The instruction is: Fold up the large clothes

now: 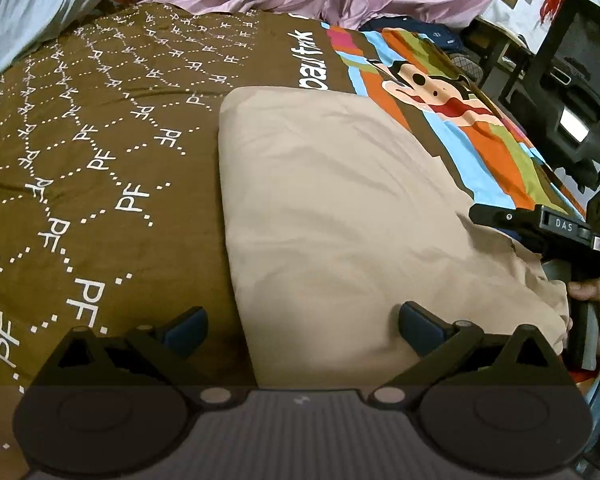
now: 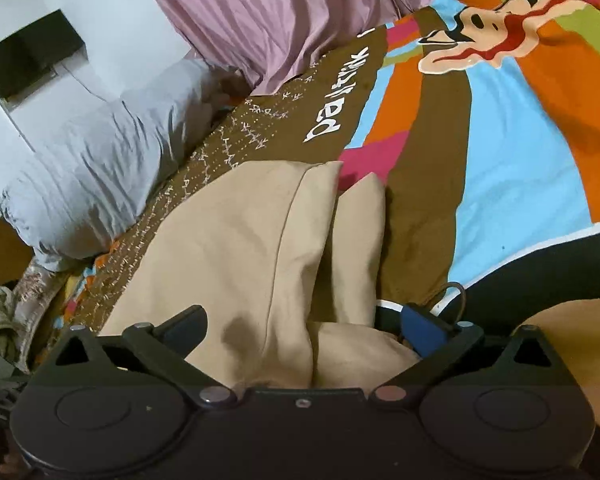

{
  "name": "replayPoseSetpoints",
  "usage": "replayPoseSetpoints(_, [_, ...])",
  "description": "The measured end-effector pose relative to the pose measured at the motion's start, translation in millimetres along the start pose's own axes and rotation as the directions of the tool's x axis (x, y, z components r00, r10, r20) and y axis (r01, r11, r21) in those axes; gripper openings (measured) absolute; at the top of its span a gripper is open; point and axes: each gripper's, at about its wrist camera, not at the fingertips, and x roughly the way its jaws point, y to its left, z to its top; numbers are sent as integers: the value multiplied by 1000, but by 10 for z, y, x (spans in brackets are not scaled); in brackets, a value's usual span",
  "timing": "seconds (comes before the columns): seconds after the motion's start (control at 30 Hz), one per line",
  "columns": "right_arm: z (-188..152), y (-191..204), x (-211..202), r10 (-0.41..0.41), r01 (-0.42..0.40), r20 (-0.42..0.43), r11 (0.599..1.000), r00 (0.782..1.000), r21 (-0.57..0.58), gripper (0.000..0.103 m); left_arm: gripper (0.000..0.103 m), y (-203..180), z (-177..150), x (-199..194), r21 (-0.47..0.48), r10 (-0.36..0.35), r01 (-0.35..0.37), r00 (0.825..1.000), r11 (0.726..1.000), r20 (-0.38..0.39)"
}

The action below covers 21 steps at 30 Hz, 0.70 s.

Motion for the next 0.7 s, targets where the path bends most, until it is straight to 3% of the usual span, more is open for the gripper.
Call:
replayPoseSetpoints(0.3, [-88, 243, 111, -126, 120, -24, 978, 992, -169, 101, 103, -20, -2, 6, 4, 9, -9, 1000, 1000, 3])
replayPoseSetpoints(0.43, [-133, 296, 114, -149, 144, -7, 967, 989, -208, 89, 102, 0, 35, -23, 16, -4, 4, 1000, 1000, 11])
replayPoseSetpoints(0.53, [-153, 322, 103, -156, 153, 6, 962, 988, -225, 77, 101, 62, 79, -124, 18, -27, 26, 996, 1000, 83])
replayPoseSetpoints(0.63, [-145, 305, 92, -153, 151, 11, 964, 988, -219, 71, 101, 265, 144, -175, -69, -66, 77, 987, 995, 143])
replayPoseSetpoints(0.7, [-141, 295, 87, -147, 147, 16, 966, 989, -214, 67, 95, 427, 228, -72, -157, -91, 108, 989, 982, 114])
